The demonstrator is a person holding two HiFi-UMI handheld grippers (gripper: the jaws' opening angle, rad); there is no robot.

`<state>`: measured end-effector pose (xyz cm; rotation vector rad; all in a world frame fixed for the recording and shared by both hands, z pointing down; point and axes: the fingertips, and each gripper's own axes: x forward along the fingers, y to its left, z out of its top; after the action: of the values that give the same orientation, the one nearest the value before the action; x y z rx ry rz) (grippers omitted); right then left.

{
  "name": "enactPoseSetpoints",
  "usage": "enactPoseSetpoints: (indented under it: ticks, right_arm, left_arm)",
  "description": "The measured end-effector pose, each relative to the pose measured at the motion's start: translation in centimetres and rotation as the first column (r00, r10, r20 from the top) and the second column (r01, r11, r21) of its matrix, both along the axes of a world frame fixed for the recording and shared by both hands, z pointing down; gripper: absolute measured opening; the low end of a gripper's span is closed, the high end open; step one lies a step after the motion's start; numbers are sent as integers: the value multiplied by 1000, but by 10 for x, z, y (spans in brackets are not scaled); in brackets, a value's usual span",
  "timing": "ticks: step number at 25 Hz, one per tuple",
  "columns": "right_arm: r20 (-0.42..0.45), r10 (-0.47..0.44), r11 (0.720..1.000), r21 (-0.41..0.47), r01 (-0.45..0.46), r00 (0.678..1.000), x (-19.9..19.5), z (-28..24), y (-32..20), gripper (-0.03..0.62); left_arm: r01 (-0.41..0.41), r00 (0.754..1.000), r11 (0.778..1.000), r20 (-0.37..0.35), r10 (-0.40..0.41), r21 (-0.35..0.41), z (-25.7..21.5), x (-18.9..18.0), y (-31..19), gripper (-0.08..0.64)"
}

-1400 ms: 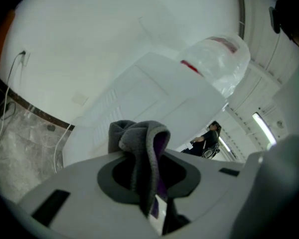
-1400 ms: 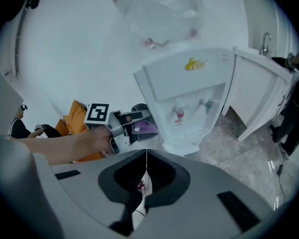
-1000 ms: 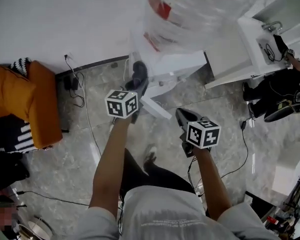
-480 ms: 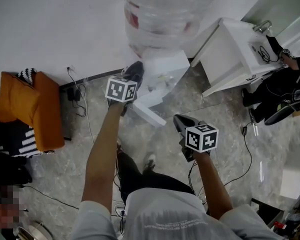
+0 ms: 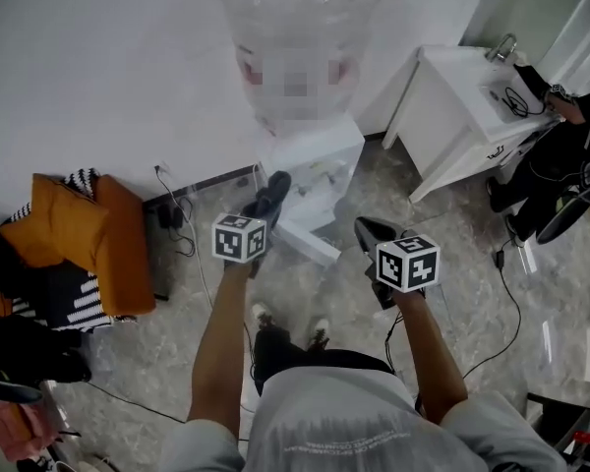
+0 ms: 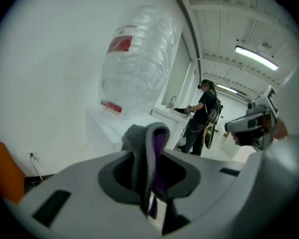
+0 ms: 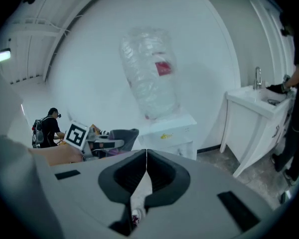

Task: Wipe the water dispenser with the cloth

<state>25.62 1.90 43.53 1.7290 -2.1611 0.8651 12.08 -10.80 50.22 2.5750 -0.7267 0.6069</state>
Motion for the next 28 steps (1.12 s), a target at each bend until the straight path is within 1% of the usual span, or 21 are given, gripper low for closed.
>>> enactPoseSetpoints:
  ticks: [4,6,7,9,11,14,16,19,23,25,28]
  right_arm:
    - [-96,-5,994,111,16,995,3,-43,-9,15]
    - [-145,-8,986,165,33,989,1,-66,-13,15]
    - [-167,-10,980,193,42,986,0,-77,-16,15]
    - [-195,-16,965,253,66,981,-5,-102,-24,15]
    - [-209,-29,945,314,95,977,-14,-128,-30,15]
    - [-254,-46,908,393,147,966,-27,-167,-31,15]
    - [-282,-57,885,429,179,958,-34,-189,-27,15]
    - [-313,-75,857,466,222,947,-45,-216,-21,15]
    - [-362,-74,833,490,258,929,-52,-241,-13,15]
    - [-377,-77,825,495,271,923,-54,-248,-10,15]
    - [-387,-81,825,491,280,918,-53,-251,-5,15]
  left_arm:
    - [49,998,993,-38,-45,108,-42,-29,25,80]
    - [91,995,980,-65,-80,178,-72,-44,31,80]
    - [122,991,969,-78,-107,216,-88,-53,31,80]
    - [187,981,937,-103,-163,296,-123,-71,27,80]
    - [219,975,901,-124,-186,374,-159,-86,27,80]
    - [218,975,847,-140,-171,484,-210,-100,39,80]
    - [216,976,813,-154,-157,541,-240,-105,52,80]
    - [231,972,774,-181,-152,589,-271,-114,69,80]
    - [242,970,739,-178,-166,629,-290,-123,86,80]
    - [242,970,725,-167,-176,645,-294,-125,91,80]
    - [221,975,719,-147,-164,659,-296,-121,99,80]
